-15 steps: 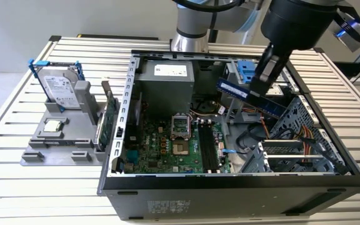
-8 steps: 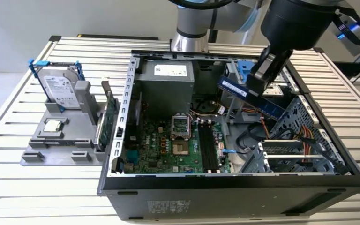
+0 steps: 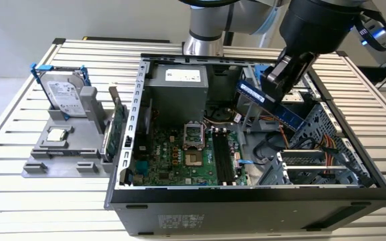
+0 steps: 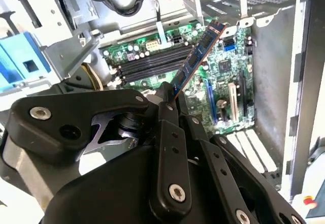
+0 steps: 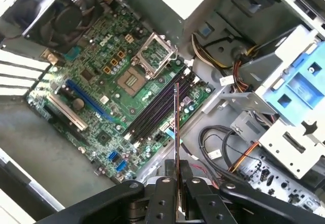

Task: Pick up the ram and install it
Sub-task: 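Insert the ram into the slot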

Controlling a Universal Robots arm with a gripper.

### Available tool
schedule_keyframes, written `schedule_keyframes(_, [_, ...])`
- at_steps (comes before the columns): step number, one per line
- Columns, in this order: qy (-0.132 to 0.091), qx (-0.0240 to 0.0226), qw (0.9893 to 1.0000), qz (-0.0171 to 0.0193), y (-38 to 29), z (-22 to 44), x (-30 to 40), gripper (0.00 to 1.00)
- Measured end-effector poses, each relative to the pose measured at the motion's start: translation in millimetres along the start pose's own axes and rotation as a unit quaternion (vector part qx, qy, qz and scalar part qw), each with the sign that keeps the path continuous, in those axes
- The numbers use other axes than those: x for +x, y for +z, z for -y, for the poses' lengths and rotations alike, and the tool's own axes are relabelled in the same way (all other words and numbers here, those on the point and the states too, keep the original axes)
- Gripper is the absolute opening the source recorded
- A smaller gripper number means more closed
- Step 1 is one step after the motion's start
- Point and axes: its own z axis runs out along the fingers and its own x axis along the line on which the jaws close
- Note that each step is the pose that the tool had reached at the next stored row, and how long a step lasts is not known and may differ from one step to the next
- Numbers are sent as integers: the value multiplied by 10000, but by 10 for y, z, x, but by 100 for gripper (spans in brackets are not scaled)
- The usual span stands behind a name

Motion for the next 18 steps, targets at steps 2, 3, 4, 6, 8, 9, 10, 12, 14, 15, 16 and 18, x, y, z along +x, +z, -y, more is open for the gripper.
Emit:
schedule_keyframes(2, [169,-5,9999,5,0,0,0,0])
schedule_keyframes(3, [256,-7,9997,8,0,0,0,0])
schedule_keyframes(4, [344,-10,9994,10,0,0,0,0])
schedule_keyframes(6, [506,-15,9987,15,0,0,0,0])
schedule_keyframes(8, [678,-20,9977,21,1,0,0,0])
schedule_keyframes(9, [761,-22,9971,23,0,0,0,0])
schedule_keyframes(10, [843,-25,9964,25,0,0,0,0])
schedule_keyframes(12, [1018,-29,9948,31,0,0,0,0])
schedule_keyframes(14, [1185,-34,9929,36,0,0,0,0])
schedule_keyframes(15, [1269,-37,9919,38,0,0,0,0])
schedule_keyframes(16, [1347,-39,9909,41,1,0,0,0])
schedule_keyframes(18, [1513,-44,9885,46,1,0,0,0])
